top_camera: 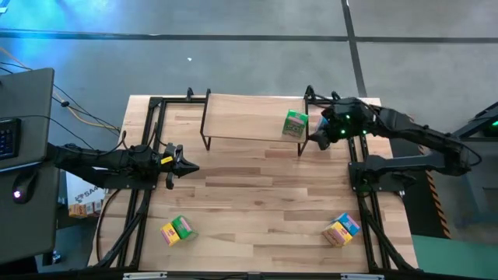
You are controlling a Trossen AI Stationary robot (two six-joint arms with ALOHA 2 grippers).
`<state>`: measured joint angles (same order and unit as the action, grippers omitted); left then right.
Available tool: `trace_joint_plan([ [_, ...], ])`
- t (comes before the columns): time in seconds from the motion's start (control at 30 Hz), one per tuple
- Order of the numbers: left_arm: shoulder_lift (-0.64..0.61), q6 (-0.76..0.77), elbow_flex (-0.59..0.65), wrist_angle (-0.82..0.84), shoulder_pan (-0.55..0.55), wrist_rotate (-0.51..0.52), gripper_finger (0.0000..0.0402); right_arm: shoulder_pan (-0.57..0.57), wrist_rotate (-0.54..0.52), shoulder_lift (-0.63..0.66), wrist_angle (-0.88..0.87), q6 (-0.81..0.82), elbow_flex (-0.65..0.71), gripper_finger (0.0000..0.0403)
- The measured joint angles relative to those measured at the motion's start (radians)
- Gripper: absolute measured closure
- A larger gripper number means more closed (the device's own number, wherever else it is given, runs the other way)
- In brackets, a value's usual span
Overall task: Stack cereal on shelf
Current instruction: Put the top green cereal box on the shelf
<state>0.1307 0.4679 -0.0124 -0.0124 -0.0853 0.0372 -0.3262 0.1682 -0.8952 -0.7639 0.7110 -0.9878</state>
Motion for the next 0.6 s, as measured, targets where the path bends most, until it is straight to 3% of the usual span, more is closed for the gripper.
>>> trace_joint_plan([
  [0.2, 0.000, 0.000, 0.000, 0.000, 0.000, 0.000, 0.0398, 0.113, -0.123, 0.005, 0.214, 0.190, 0.104, 0.0399],
  [0.37, 0.000, 0.000, 0.000, 0.000, 0.000, 0.000, 0.0398, 0.152, -0.256, -0.035, 0.219, 0.235, 0.116, 0.0402],
  [0.6, 0.000, 0.000, 0.000, 0.000, 0.000, 0.000, 0.0398, 0.152, -0.356, -0.082, 0.230, 0.256, 0.116, 0.0402],
])
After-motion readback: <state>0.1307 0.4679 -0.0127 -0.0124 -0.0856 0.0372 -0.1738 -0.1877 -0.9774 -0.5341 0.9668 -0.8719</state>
